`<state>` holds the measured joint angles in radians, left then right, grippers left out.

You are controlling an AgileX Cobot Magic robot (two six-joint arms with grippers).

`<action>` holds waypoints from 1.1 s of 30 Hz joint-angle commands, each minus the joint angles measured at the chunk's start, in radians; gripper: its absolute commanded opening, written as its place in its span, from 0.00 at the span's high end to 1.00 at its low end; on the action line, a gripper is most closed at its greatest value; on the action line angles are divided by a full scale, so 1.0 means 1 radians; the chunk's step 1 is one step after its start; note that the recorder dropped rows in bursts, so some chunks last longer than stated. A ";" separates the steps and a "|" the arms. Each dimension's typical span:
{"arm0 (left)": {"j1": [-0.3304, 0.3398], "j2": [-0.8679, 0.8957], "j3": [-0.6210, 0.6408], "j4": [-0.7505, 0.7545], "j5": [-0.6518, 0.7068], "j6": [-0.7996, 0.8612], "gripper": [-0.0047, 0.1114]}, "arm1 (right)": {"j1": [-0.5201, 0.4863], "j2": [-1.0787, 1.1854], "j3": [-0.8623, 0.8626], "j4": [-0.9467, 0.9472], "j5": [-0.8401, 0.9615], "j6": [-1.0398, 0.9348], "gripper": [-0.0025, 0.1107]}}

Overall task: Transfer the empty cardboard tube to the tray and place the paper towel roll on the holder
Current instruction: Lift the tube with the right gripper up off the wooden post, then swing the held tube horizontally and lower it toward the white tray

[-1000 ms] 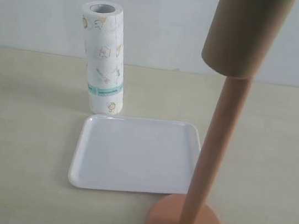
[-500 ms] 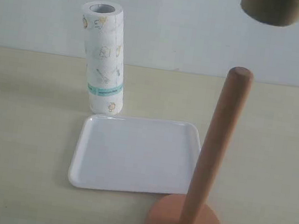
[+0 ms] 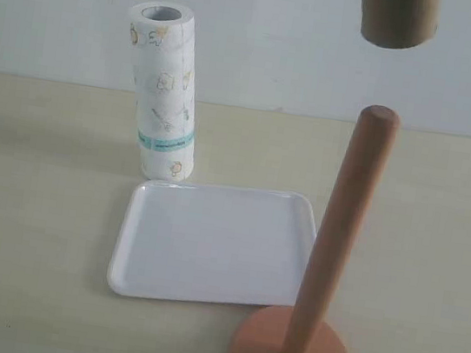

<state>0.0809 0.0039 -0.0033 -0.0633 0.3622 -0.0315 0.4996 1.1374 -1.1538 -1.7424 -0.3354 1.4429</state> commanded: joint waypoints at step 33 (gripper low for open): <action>0.002 -0.004 0.003 0.000 -0.002 0.003 0.92 | -0.001 0.081 -0.150 -0.002 0.179 0.141 0.98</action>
<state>0.0809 0.0039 -0.0033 -0.0633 0.3622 -0.0315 0.4996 1.2223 -1.3014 -1.7481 -0.2168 1.5549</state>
